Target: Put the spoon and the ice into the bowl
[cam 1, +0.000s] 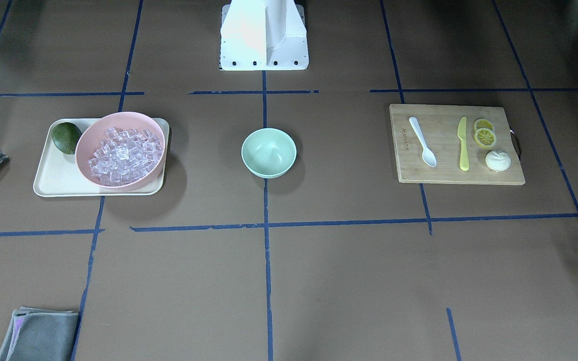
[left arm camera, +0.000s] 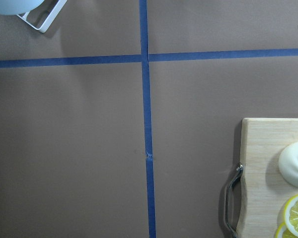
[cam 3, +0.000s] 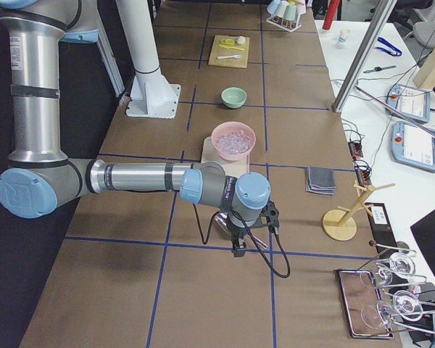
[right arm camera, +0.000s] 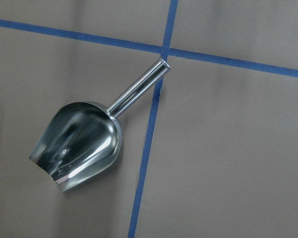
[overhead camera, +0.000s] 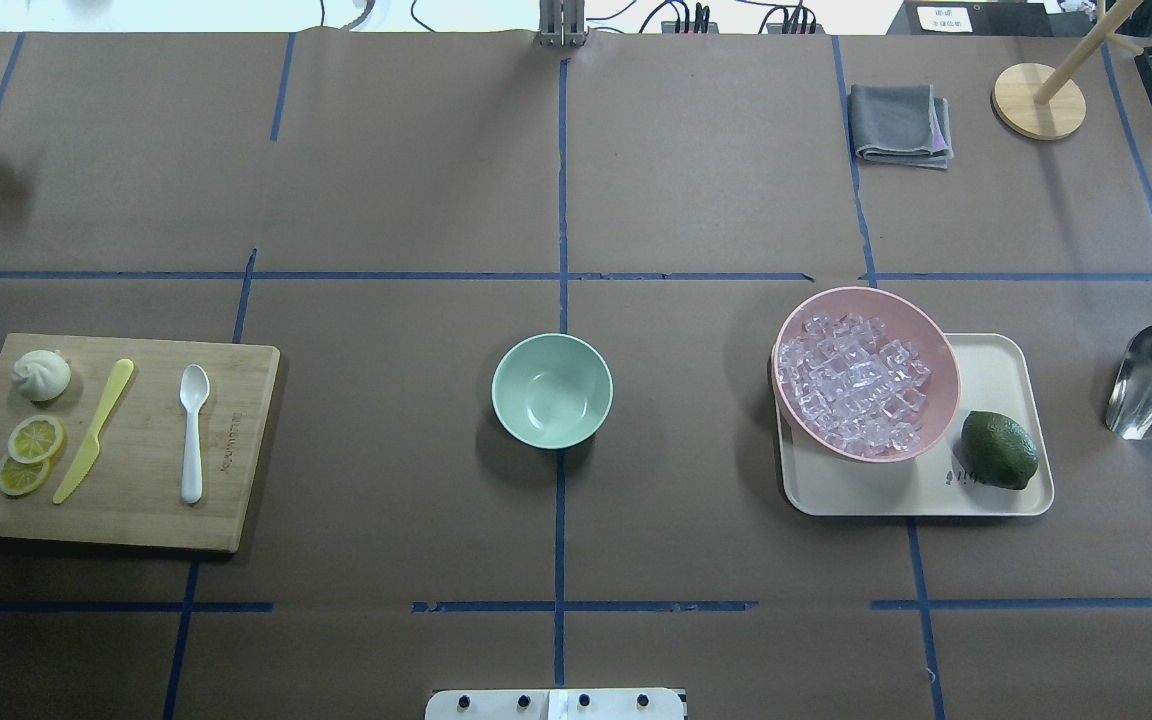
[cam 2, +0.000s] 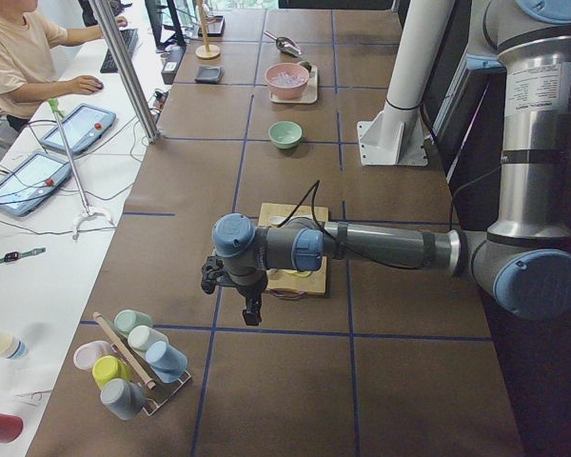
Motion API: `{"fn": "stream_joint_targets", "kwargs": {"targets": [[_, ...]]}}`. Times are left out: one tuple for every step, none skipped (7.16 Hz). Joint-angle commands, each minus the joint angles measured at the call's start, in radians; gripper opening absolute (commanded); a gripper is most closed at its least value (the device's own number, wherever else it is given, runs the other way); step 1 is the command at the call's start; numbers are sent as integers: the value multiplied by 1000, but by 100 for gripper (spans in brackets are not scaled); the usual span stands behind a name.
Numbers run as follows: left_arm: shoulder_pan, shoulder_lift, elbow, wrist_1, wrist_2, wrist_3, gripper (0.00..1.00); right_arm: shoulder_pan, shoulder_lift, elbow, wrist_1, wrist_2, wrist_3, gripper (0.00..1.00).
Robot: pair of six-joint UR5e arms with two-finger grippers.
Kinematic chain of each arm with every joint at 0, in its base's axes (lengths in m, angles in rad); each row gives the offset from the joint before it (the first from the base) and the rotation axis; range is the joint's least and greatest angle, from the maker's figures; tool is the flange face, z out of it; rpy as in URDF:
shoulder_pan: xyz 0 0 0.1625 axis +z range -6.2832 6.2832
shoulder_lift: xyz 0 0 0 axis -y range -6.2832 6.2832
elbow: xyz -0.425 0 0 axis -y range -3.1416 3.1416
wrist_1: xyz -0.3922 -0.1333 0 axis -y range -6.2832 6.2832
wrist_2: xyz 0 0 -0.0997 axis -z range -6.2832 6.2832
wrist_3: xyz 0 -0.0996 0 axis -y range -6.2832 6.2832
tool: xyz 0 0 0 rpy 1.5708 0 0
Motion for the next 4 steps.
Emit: {"fn": "stream_joint_targets", "kwargs": {"targets": [[0, -1, -11, 19, -5, -2, 100, -2, -2, -3, 0, 0, 4, 99], [1, 1, -36, 28, 4, 0, 100, -2, -3, -3, 0, 1, 4, 99], [1, 10, -42, 23, -3, 0, 100, -2, -3, -3, 0, 3, 4, 99], [9, 5, -36, 19, -3, 0, 100, -2, -3, -3, 0, 5, 4, 99]]}}
